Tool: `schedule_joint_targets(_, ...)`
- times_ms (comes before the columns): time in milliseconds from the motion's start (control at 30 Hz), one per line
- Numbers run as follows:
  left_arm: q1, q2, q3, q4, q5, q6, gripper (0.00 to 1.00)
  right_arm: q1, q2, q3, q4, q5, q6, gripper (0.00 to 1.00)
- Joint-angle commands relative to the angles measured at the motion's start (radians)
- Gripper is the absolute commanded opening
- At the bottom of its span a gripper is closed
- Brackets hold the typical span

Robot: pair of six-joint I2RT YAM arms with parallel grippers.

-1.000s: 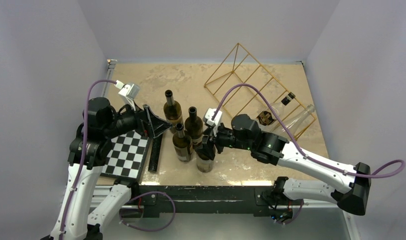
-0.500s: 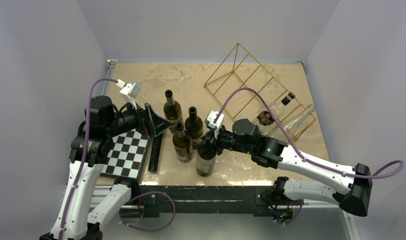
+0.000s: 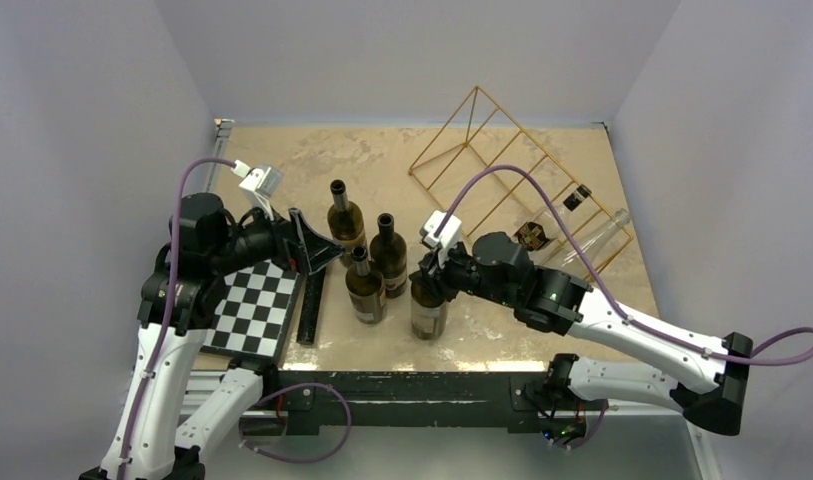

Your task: Put the wine bottle on the wine rack

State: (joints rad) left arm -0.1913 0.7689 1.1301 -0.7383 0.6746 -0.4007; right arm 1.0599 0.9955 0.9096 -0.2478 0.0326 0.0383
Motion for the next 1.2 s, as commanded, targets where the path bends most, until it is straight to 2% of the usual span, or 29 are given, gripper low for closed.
schedule_joint_targets(0, -0.005, -0.011, 0.004, 0.010, 0.000, 0.016, 0.99, 0.001, -0.041, 0.184, 0.012, 0.134, -0.029, 0.00)
schedule_joint_targets(133, -0.005, -0.017, 0.005, 0.008, 0.000, 0.016, 0.99, -0.008, -0.023, 0.251, -0.033, 0.226, -0.093, 0.00)
schedule_joint_targets(267, -0.005, -0.018, 0.005, 0.007, 0.000, 0.016, 0.99, -0.051, 0.003, 0.315, -0.075, 0.254, -0.109, 0.00)
schedule_joint_targets(467, -0.005, -0.019, 0.004, 0.008, 0.000, 0.014, 0.99, -0.228, 0.011, 0.337, -0.078, 0.163, -0.023, 0.00)
schedule_joint_targets(700, -0.005, -0.014, -0.002, 0.013, 0.002, 0.013, 0.99, -0.375, 0.051, 0.353, -0.081, 0.156, 0.060, 0.00)
schedule_joint_targets(1167, -0.005, -0.007, 0.003, 0.001, 0.009, 0.016, 0.99, -0.500, 0.167, 0.358, -0.006, 0.148, 0.136, 0.00)
